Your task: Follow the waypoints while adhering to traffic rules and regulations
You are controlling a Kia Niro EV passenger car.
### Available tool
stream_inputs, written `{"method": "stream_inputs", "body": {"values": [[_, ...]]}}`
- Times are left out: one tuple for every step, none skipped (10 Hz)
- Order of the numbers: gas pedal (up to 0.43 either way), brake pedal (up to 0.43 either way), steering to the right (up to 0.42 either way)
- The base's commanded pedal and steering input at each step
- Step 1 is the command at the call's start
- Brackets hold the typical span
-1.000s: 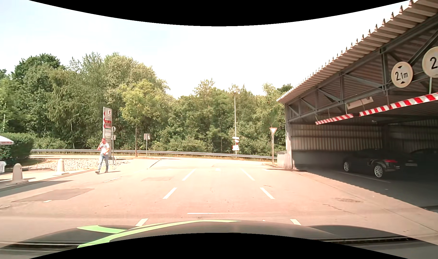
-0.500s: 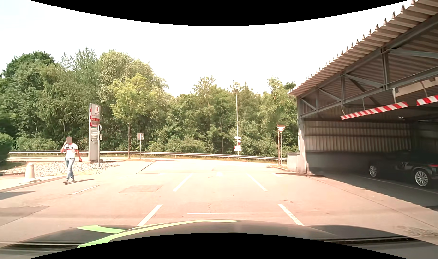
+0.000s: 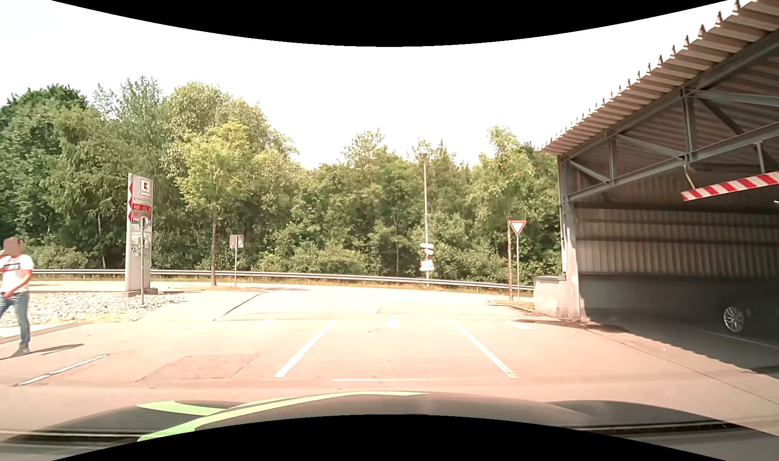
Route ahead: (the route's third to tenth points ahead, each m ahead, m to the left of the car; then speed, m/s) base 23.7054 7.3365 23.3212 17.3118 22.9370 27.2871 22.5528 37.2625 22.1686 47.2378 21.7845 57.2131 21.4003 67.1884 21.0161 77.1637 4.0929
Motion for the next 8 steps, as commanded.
{"method": "stream_inputs", "body": {"values": [[0.028,0.000,-0.006],[0.039,0.000,-0.006],[0.039,0.000,-0.006],[0.039,0.000,-0.005],[0.039,0.000,-0.005],[0.047,0.000,-0.004],[0.059,0.000,-0.003],[0.059,0.000,-0.003]]}}
